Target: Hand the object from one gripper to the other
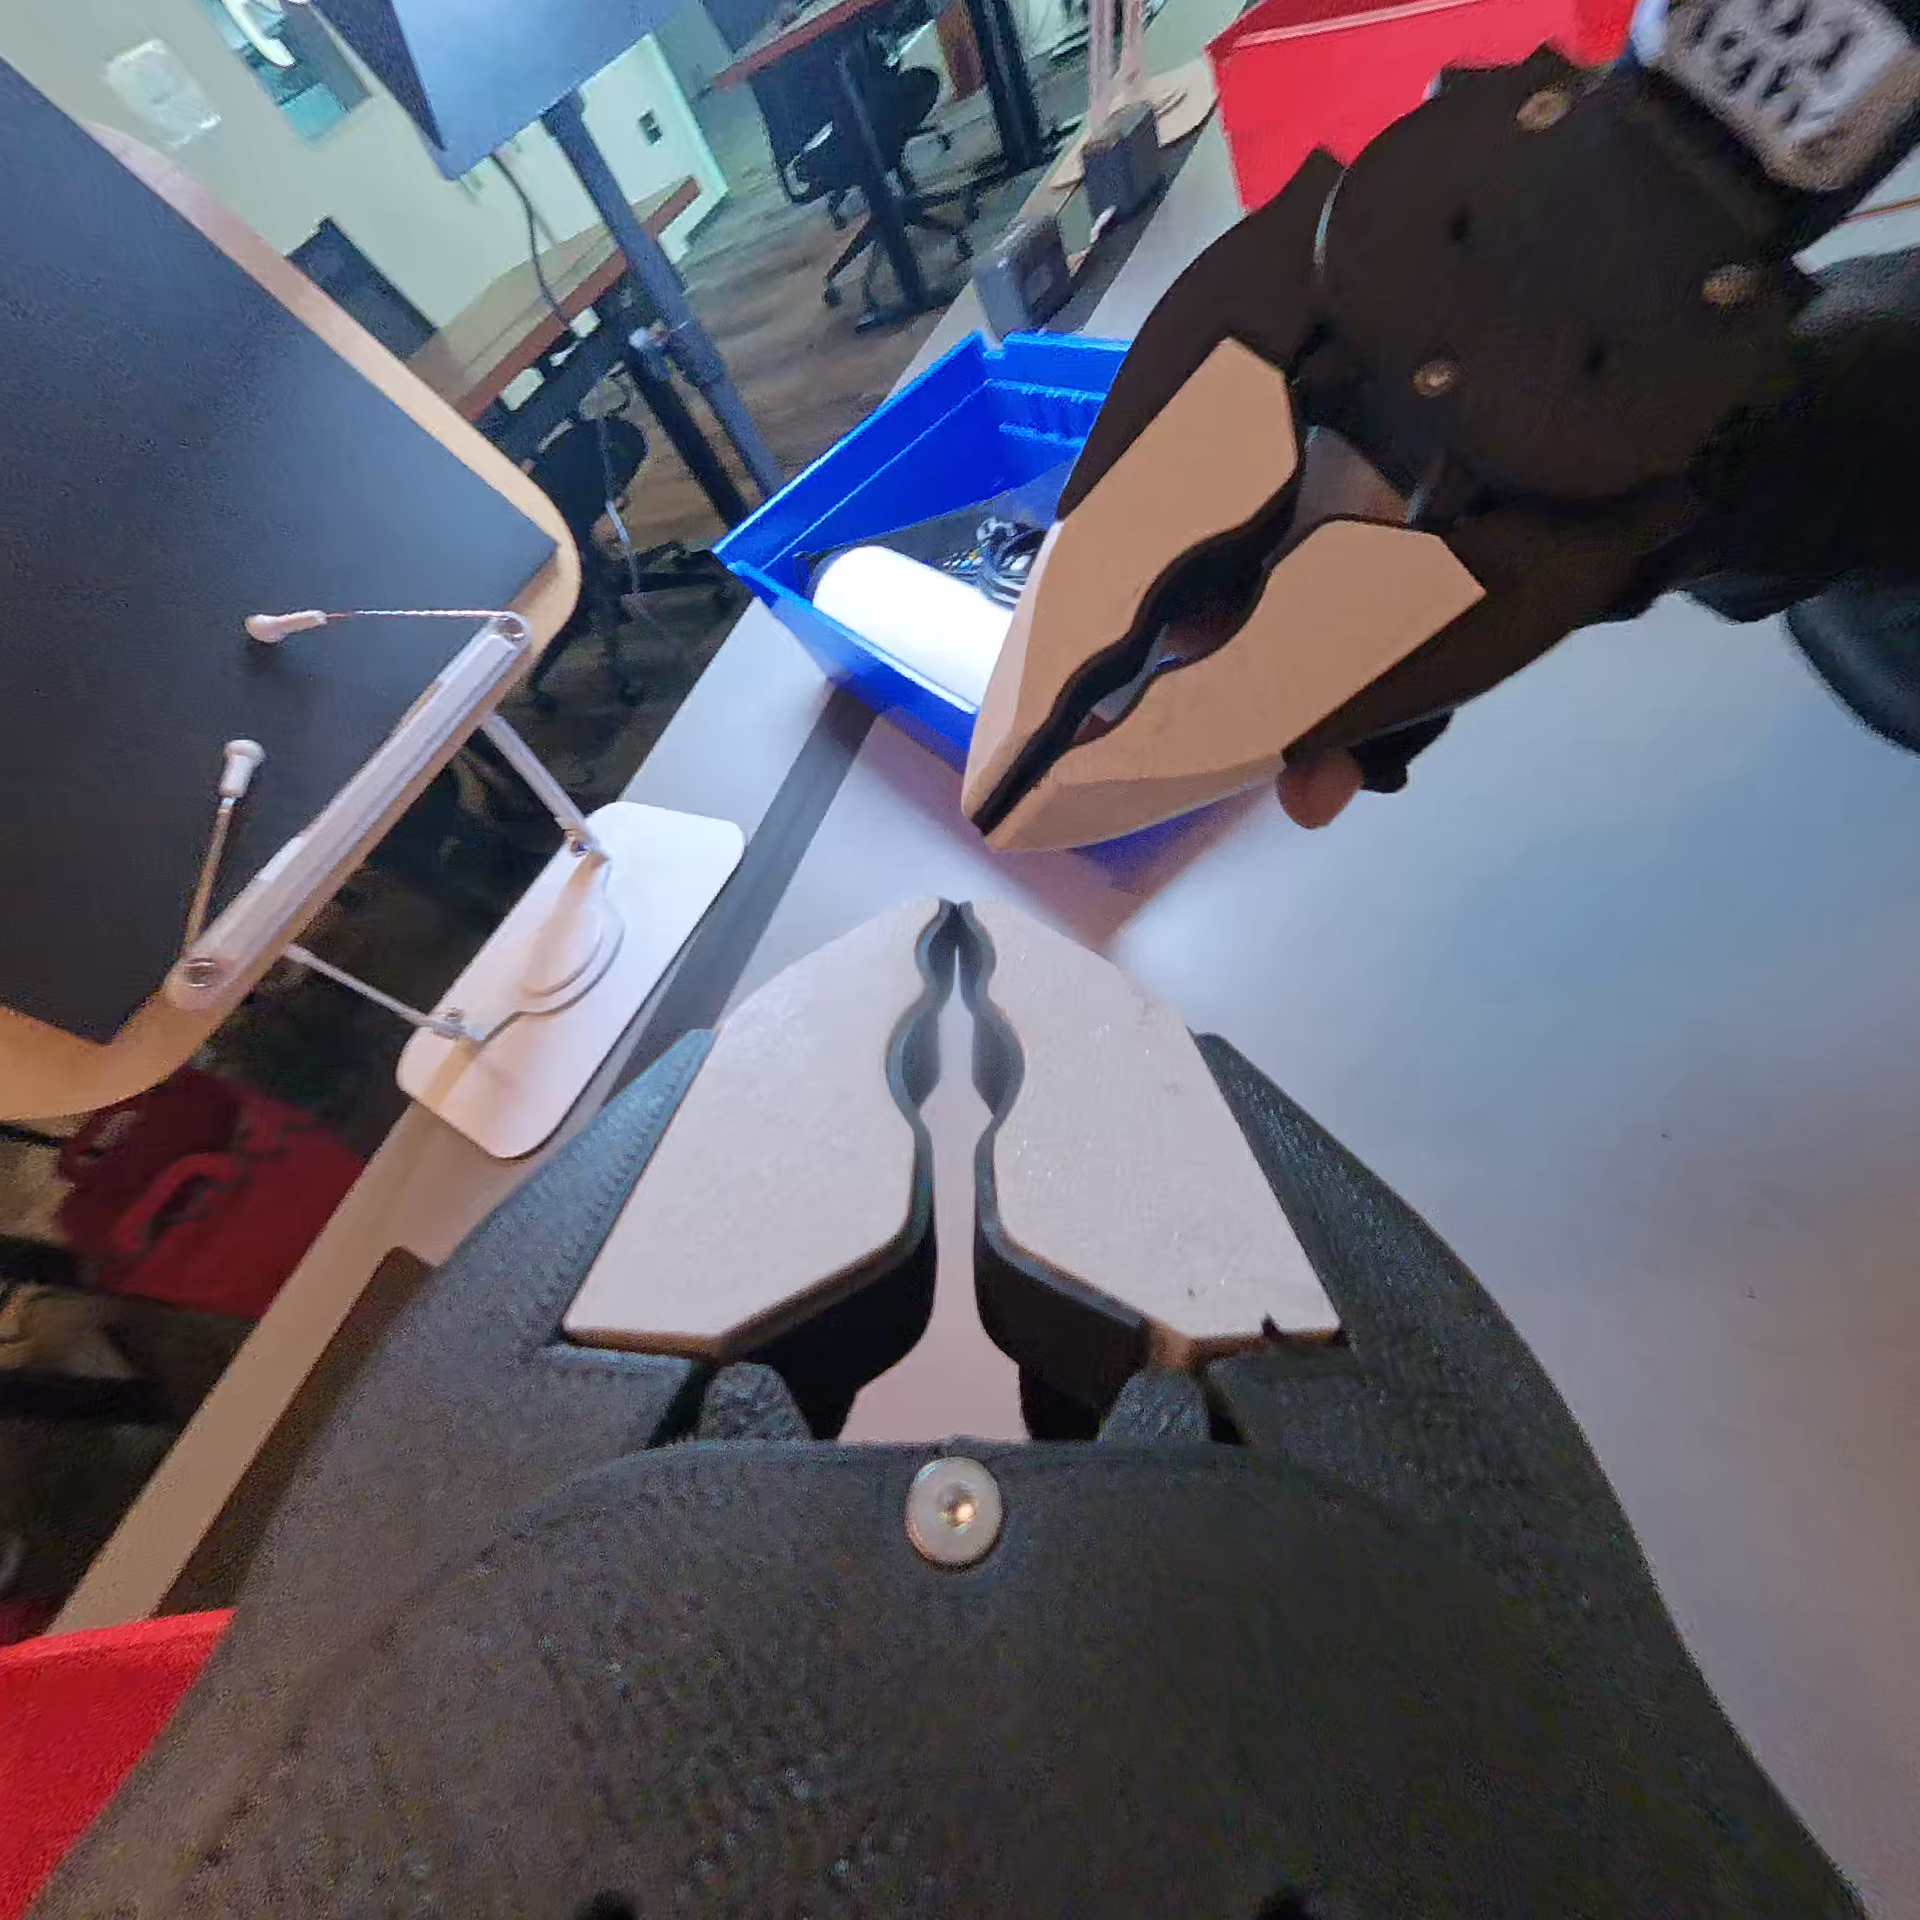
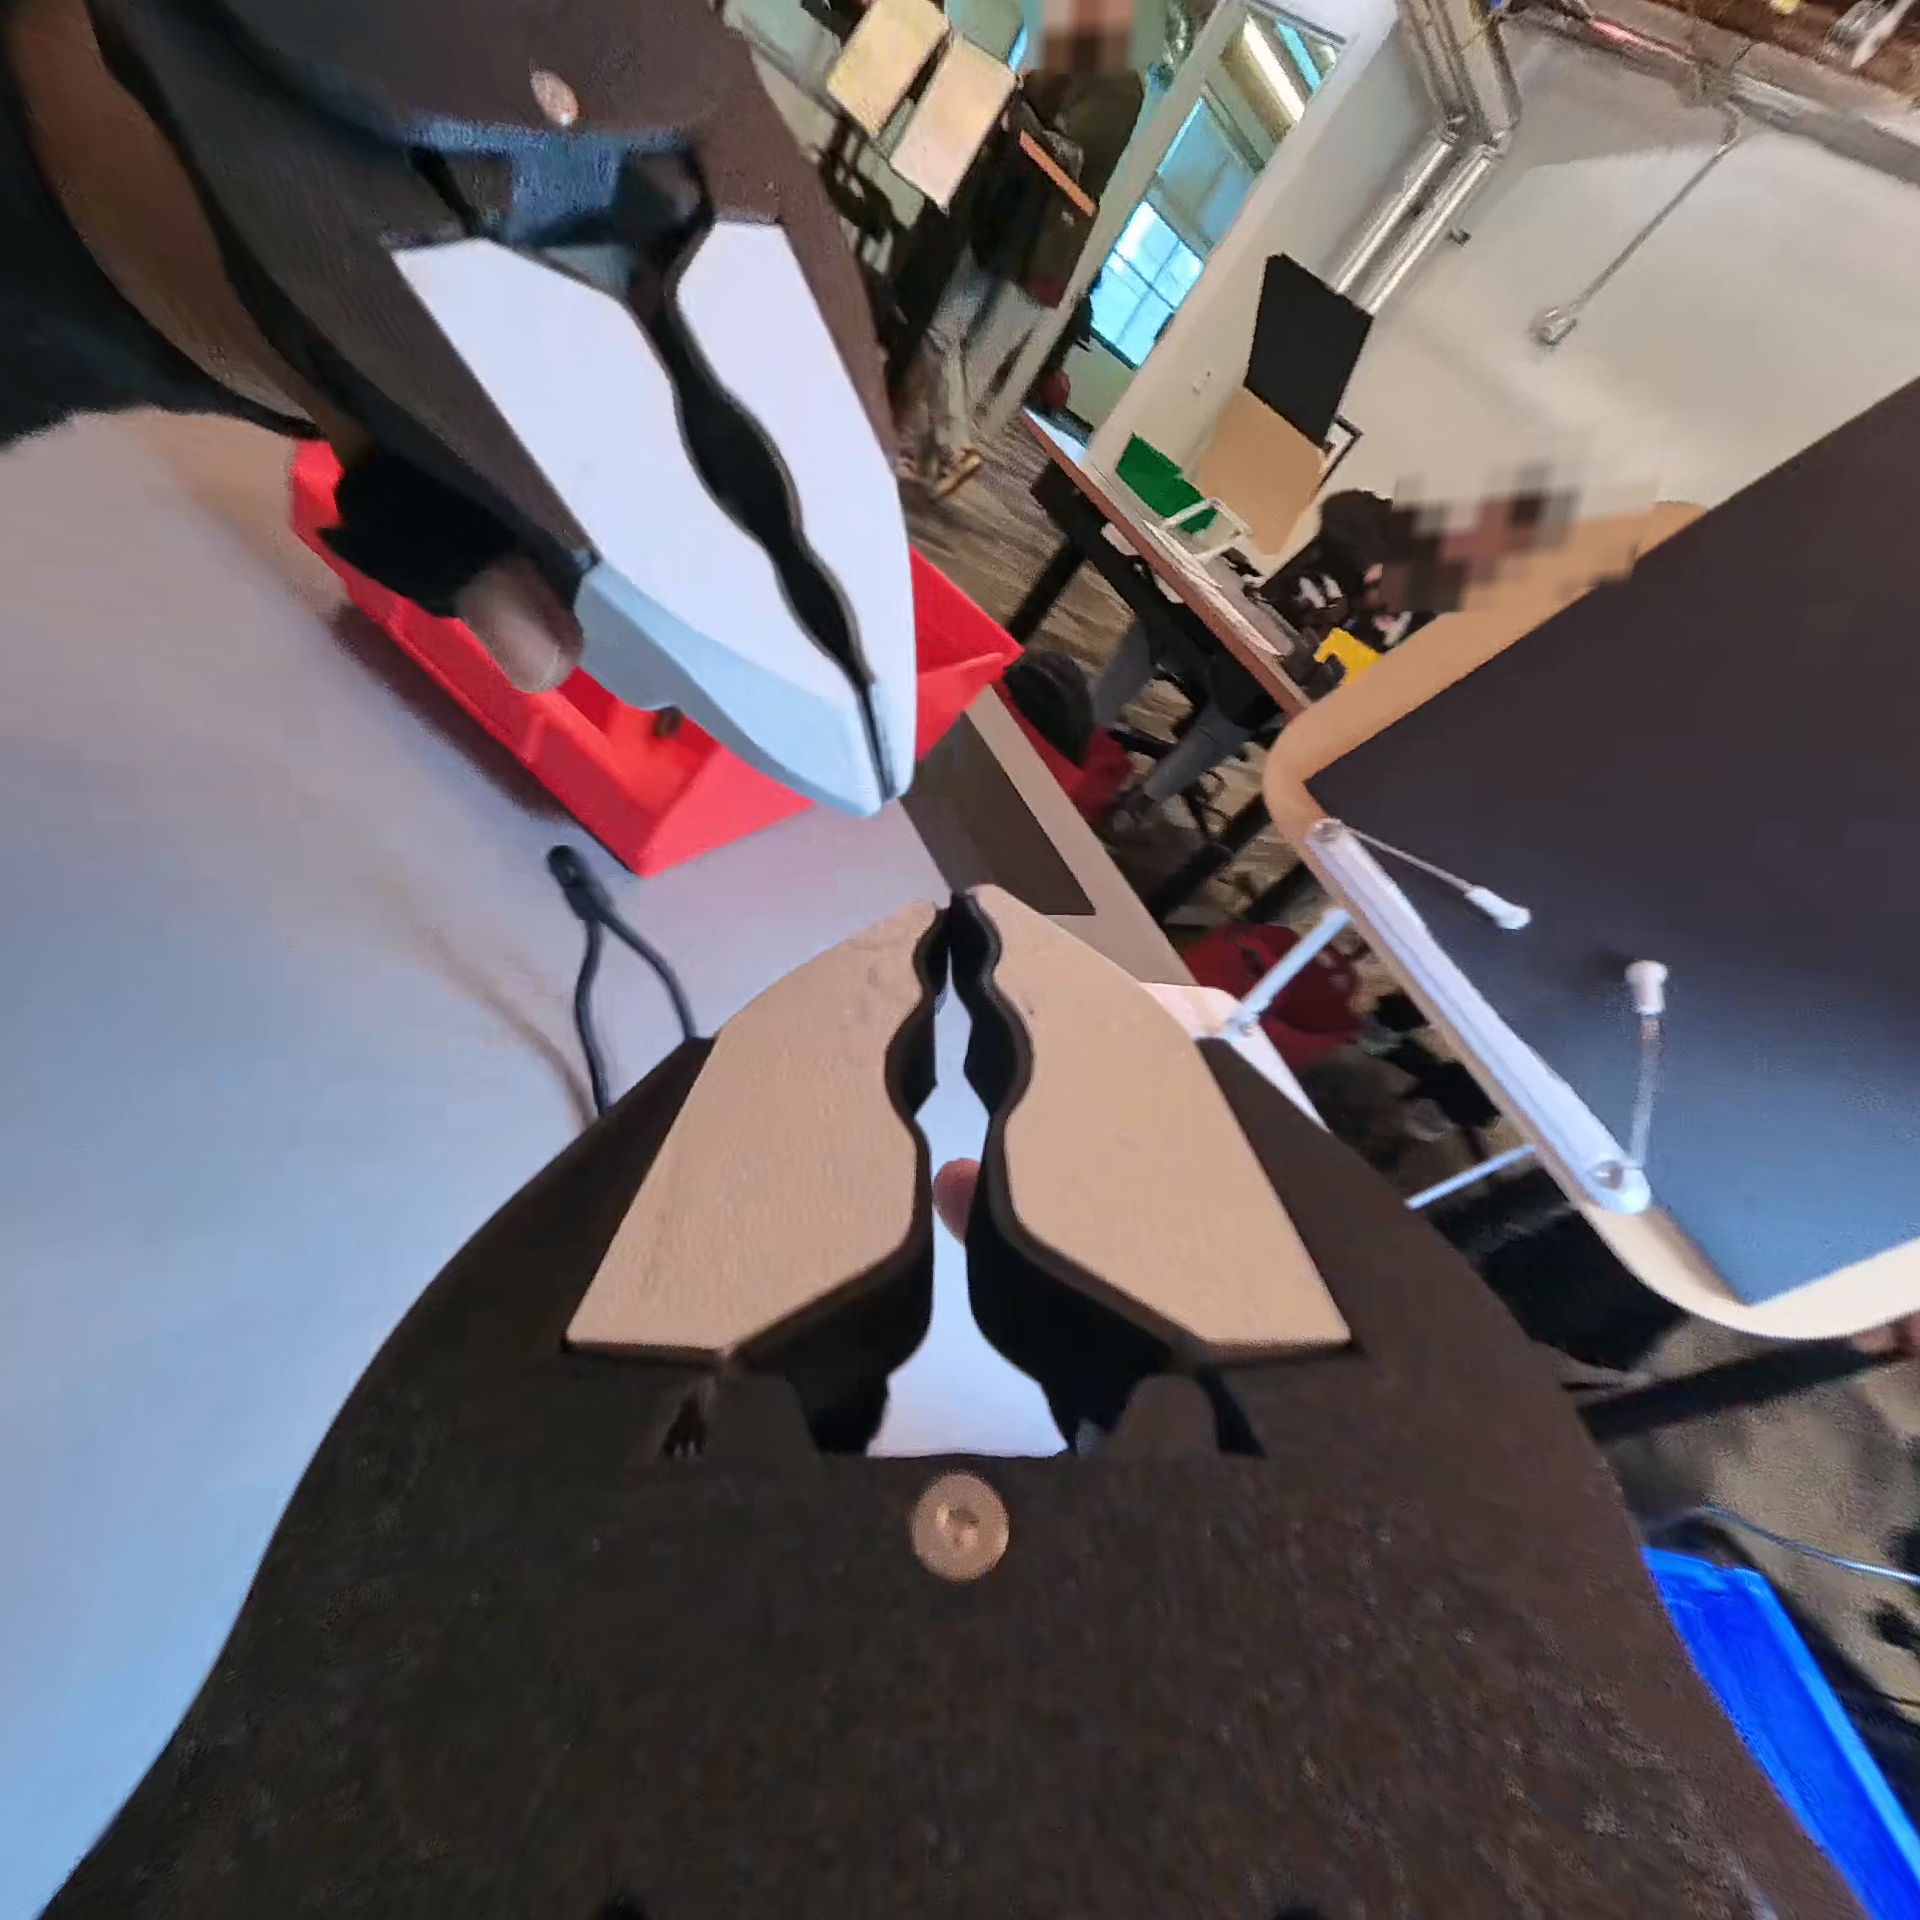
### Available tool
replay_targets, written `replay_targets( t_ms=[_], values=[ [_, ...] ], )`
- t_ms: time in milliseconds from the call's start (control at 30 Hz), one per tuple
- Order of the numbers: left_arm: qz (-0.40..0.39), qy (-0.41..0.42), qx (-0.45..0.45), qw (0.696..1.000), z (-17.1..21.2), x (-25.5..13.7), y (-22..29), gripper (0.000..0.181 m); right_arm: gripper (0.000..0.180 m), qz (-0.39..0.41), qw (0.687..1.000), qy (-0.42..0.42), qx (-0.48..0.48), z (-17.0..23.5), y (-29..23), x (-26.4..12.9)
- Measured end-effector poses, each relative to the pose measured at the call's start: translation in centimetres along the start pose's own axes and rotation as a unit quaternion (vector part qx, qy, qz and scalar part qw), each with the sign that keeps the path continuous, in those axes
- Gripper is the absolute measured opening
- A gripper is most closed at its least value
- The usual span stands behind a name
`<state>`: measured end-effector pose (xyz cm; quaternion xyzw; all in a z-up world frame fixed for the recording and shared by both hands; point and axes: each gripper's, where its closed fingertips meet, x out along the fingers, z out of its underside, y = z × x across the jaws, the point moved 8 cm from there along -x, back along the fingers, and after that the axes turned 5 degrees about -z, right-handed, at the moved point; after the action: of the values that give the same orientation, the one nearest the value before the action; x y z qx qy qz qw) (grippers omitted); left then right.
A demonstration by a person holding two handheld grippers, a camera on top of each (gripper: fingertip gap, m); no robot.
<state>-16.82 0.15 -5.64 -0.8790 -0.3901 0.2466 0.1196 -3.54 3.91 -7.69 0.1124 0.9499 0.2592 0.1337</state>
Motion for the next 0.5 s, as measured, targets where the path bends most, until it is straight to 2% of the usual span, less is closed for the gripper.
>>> replay_targets(
  t_ms=[67, 333, 500],
  values=[
    [-0.007, -0.014, -0.005, 1.0, 0.4, -0.1, -0.5, 0.0, 0.0, -0.022, 0.999, -0.011, 0.024, 0.6, 0.0, 0.2],
    [-0.048, 0.006, -0.033, 0.998, 0.7, -2.3, -3.1, 0.0, 0.007, -0.087, 0.993, -0.08, 0.019, 2.9, -2.2, 2.6],
    [-0.064, 0.015, -0.039, 0.997, 0.5, -3.0, -3.7, 0.001, 0.017, -0.156, 0.963, -0.216, 0.025, 6.3, -4.4, 5.6]
  ],
)
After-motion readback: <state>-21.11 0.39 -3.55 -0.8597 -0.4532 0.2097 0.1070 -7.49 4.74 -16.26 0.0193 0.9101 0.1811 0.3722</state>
